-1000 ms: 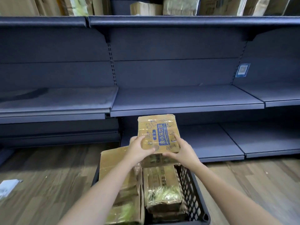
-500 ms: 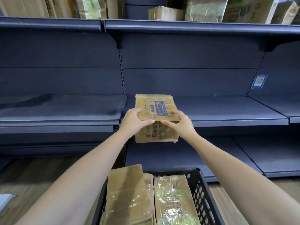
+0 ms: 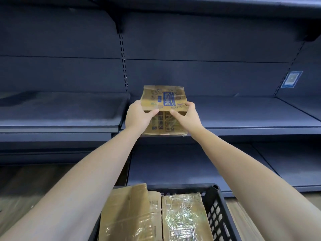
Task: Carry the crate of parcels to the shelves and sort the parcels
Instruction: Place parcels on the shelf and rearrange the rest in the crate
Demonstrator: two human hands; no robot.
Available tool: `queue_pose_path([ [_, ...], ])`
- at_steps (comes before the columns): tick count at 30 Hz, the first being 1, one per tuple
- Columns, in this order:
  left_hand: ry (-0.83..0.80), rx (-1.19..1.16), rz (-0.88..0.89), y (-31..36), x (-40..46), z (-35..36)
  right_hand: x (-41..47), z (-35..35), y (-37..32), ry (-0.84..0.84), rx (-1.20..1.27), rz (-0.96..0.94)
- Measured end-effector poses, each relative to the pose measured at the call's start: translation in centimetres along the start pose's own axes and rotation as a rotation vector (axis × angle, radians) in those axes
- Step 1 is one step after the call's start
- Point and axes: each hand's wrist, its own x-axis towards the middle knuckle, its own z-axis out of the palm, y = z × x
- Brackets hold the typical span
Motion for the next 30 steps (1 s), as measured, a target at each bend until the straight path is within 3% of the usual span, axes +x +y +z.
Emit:
queue_pose_path([
  [3,0.065,0.115,-0.047,0.7,0.4,0.7,1.2,0.1,0.3,0.091,-0.068,0.011],
  [8,0.036,0.118,-0.046,1.1,0.2,1.0,0.7,-0.2,1.1,0.090,-0.110,-0.008],
  [13,0.015,0.149,-0.039,1.3,-3.1,1.2,-1.8,-0.9,2.2,0.198,-0.294,-0.083],
  [17,-0.069,0.168,-0.030,0.0,-8.0,2.8,-5.9,-1.3,4.7,0.100,-0.321,-0.079],
  [22,-0.302,0.233,-0.049,-2.5,-15.5,6.5,-11.7,-1.5,9.8,-0.012,-0.387,0.062],
  [30,-0.436,0.288,-0.139,-7.1,-24.4,11.1,-19.7,-1.7,16.2,-0.130,-0.458,0.161],
])
